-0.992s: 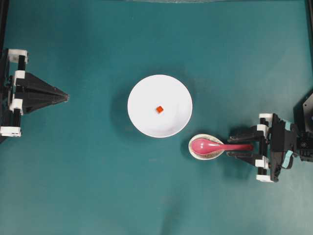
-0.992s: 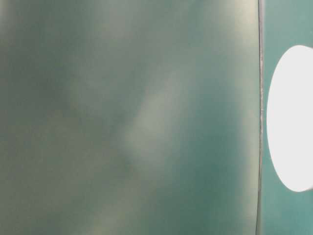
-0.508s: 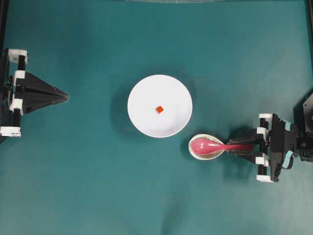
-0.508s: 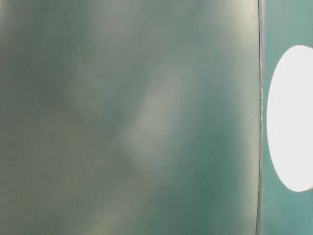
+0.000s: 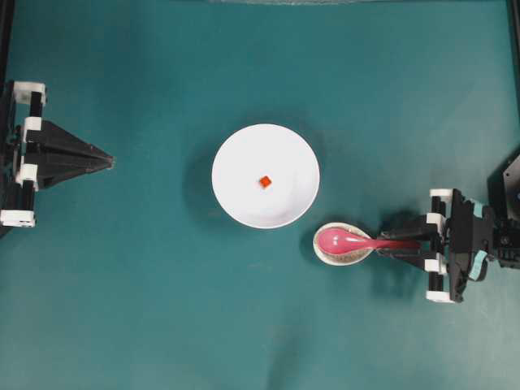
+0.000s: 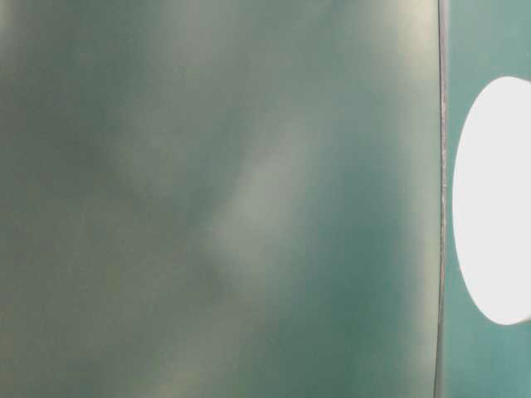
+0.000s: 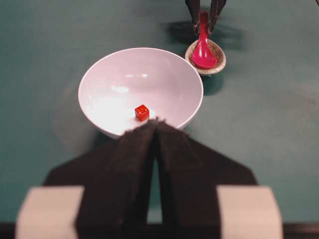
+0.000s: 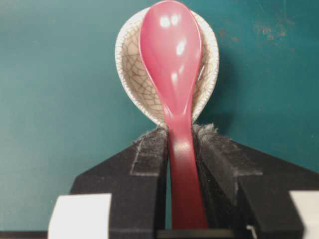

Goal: Grip the spoon and scoop the red block from the bowl with right arm.

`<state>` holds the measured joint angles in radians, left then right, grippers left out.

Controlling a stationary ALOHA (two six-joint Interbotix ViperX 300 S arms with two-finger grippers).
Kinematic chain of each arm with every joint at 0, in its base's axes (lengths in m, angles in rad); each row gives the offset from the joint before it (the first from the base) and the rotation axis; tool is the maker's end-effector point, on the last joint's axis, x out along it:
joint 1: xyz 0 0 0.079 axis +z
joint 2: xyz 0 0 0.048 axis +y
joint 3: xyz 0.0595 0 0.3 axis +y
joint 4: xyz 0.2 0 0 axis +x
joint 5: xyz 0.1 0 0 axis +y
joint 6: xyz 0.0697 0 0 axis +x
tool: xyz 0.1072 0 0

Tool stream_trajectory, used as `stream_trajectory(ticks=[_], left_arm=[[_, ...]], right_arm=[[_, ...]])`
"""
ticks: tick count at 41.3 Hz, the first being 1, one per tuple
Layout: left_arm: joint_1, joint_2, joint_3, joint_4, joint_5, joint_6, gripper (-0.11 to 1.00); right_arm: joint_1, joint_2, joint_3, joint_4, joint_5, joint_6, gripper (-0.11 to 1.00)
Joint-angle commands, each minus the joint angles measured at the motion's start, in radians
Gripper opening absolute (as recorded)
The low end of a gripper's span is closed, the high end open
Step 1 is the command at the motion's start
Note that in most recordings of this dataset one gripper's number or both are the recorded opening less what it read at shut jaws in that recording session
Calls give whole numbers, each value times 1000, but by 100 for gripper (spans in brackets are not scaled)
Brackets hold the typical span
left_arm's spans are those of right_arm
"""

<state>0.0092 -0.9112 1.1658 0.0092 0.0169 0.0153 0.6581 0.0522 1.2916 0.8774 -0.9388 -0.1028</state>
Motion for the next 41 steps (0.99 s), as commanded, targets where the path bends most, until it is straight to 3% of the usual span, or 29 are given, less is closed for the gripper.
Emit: stream_trajectory(ticks=[1, 20, 30, 41], left_arm=[[3, 5, -18, 2, -6, 2, 0], [2, 5, -20, 2, -5, -5, 0], [2, 5, -20, 2, -6, -5, 0], [2, 5, -20, 2, -6, -6, 0]], right_arm=[[5, -32, -8, -3, -6, -2, 25], [-6, -273, 20, -3, 41, -28, 25], [-74, -397, -8, -3, 124, -118, 25], [-239, -518, -69, -3, 321, -273, 25]])
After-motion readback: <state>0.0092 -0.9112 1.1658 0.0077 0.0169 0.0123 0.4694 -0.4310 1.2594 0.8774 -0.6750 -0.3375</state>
